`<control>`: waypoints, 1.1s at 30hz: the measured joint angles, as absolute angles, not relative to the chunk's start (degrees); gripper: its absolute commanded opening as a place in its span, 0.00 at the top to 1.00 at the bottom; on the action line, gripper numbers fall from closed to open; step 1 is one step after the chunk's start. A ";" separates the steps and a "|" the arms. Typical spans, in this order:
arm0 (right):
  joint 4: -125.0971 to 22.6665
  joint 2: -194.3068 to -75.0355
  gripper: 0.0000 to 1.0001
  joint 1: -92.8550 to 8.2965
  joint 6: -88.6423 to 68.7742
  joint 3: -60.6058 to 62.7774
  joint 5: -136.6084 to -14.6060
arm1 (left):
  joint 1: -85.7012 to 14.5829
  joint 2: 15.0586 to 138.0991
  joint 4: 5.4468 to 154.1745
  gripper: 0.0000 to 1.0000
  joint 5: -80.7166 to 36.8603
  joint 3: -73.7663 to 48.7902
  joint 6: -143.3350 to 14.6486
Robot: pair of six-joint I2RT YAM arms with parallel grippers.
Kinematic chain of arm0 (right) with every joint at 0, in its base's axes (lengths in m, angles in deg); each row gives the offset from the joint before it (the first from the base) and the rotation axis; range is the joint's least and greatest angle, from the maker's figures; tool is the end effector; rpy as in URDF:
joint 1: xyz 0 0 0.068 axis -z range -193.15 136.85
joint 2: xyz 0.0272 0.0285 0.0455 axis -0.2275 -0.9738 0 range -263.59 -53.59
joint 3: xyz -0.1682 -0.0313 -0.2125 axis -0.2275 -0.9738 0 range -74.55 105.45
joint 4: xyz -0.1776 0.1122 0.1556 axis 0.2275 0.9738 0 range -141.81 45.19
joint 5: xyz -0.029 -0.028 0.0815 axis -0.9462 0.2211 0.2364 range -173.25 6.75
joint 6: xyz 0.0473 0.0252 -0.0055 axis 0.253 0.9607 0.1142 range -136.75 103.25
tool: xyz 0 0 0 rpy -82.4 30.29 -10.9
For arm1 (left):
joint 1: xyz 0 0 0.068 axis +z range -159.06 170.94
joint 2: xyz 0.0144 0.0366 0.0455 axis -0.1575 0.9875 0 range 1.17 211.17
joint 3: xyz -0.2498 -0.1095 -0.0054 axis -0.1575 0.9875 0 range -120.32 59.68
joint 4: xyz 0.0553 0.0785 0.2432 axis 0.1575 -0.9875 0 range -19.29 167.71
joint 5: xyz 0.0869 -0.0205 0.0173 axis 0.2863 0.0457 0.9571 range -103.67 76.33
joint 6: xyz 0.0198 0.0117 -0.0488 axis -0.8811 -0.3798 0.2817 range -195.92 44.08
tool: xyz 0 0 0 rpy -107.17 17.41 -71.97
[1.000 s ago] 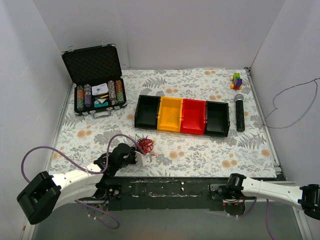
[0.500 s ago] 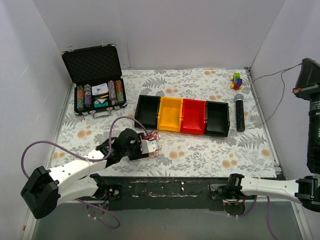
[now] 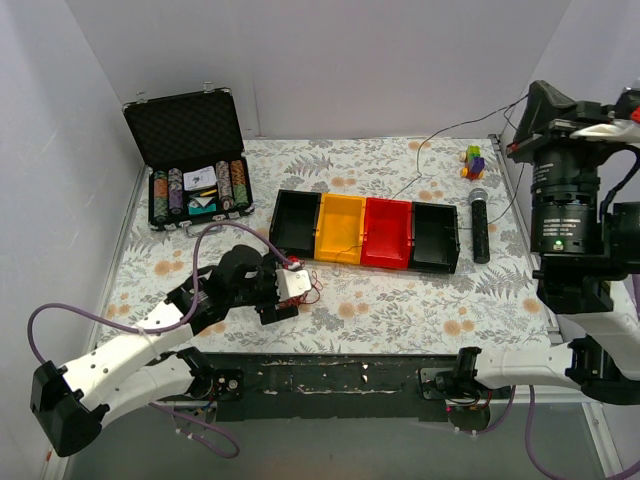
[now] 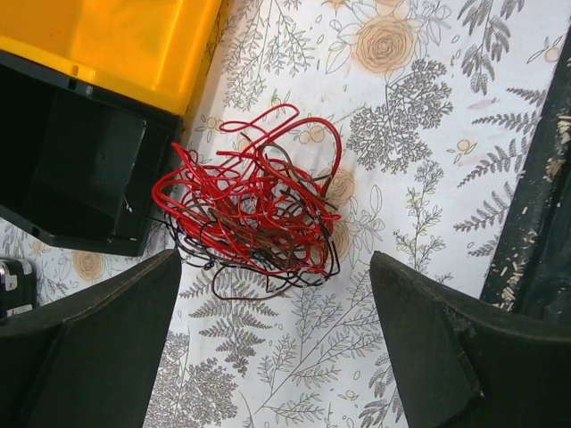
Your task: Untangle the cables
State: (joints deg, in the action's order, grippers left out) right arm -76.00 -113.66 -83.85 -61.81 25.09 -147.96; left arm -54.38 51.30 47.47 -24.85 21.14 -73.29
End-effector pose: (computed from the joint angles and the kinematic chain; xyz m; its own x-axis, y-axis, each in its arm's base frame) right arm 0.0560 0.0633 0.6246 0.4013 0.2308 -0.8864 0.0184 0.9655 0.2597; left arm 0.1245 -0.1357 0.2529 -0.5051 0.4467 -0.7384 0.7768 0.6082 -0.1634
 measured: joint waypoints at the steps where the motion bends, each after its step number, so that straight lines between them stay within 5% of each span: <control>1: -76.24 -114.19 0.99 -83.85 -62.18 25.09 -147.76 | -54.38 51.08 47.21 0.12 -25.04 20.76 -73.03; 16: -83.32 -122.52 0.99 -81.07 -71.27 24.61 -145.25 | -54.38 49.36 44.91 0.08 -26.31 19.30 -69.46; 33: -72.56 -120.64 0.99 -60.59 -52.21 14.66 -137.66 | -54.38 47.37 45.26 0.08 -26.18 19.56 -69.49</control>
